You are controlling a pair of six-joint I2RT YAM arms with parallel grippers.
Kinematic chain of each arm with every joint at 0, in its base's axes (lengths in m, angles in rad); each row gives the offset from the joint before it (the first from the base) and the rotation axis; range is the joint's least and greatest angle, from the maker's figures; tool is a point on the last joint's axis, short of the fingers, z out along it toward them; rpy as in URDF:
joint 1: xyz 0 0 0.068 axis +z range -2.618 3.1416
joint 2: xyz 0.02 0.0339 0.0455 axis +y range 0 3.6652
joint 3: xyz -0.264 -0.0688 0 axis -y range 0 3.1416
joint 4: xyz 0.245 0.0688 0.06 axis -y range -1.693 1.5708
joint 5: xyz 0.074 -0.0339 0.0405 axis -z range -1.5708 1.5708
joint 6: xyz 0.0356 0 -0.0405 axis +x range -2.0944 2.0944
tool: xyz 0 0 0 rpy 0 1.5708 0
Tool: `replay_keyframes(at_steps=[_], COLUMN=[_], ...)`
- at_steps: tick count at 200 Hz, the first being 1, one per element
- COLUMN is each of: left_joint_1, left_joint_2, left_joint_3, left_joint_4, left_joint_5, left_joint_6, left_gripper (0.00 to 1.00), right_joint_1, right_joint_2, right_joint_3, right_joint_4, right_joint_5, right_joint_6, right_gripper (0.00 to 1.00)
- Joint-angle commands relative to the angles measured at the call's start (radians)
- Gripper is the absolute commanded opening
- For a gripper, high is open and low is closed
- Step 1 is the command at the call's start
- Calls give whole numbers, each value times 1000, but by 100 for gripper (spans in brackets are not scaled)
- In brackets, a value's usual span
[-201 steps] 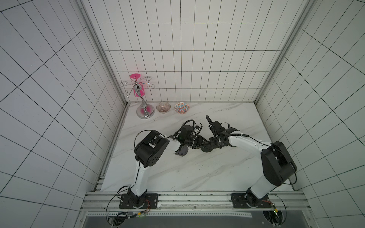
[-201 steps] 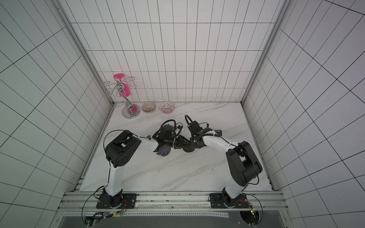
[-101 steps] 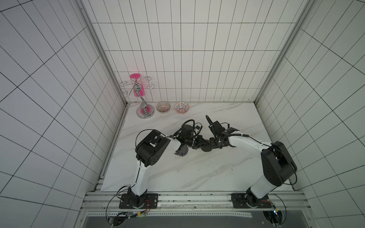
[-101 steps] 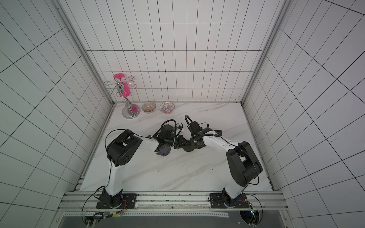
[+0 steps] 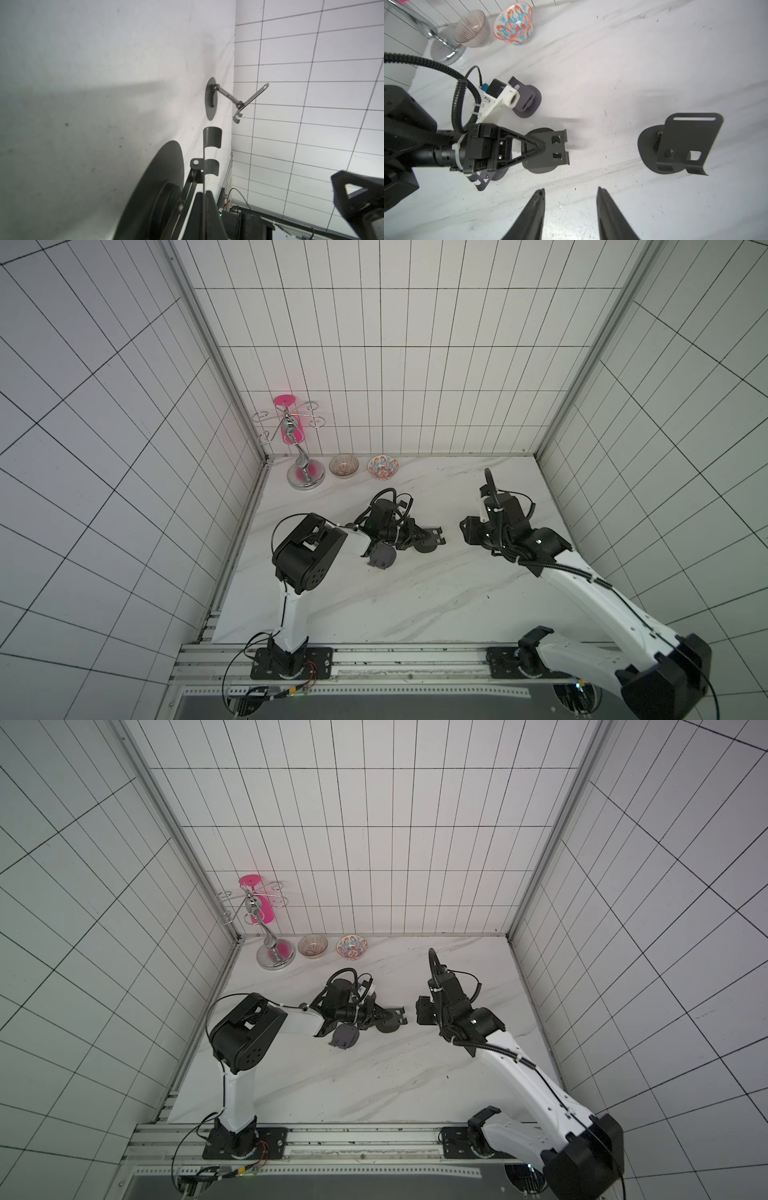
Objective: Open the phone stand
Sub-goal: Pick up the phone stand at the center of the board, then open the phone stand.
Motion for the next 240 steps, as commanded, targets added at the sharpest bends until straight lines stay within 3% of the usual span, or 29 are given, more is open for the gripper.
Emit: replay_keyframes(at_steps=[1, 28, 61, 108, 190, 240], left_joint_1=[-5, -23, -53, -74, -82, -96], left_joint_2=[-107, -194, -303, -405, -420, -405], left_joint_3=[41, 77, 95, 82, 88, 110], left_joint_4=[61, 24, -32, -55, -74, -38], left_joint_5=[-40, -86, -136, -175, -211, -207], left_joint_6=[-114, -177, -187, -206, -190, -214], left_gripper=[0, 0, 0, 0, 0, 0], right_joint_1=[-1, 1, 40, 46, 70, 71], right_joint_2=[-130, -216, -208, -238, -280, -236], right_joint_3=[-143, -251, -273, -271, -285, -267], right_joint_4=[17, 115, 207, 392, 552, 557], right_joint_5=[-51, -142, -155, -231, -348, -332], right_joint_6=[111, 215, 246, 265, 267, 266], right_gripper=[40, 43, 53, 51, 53, 51])
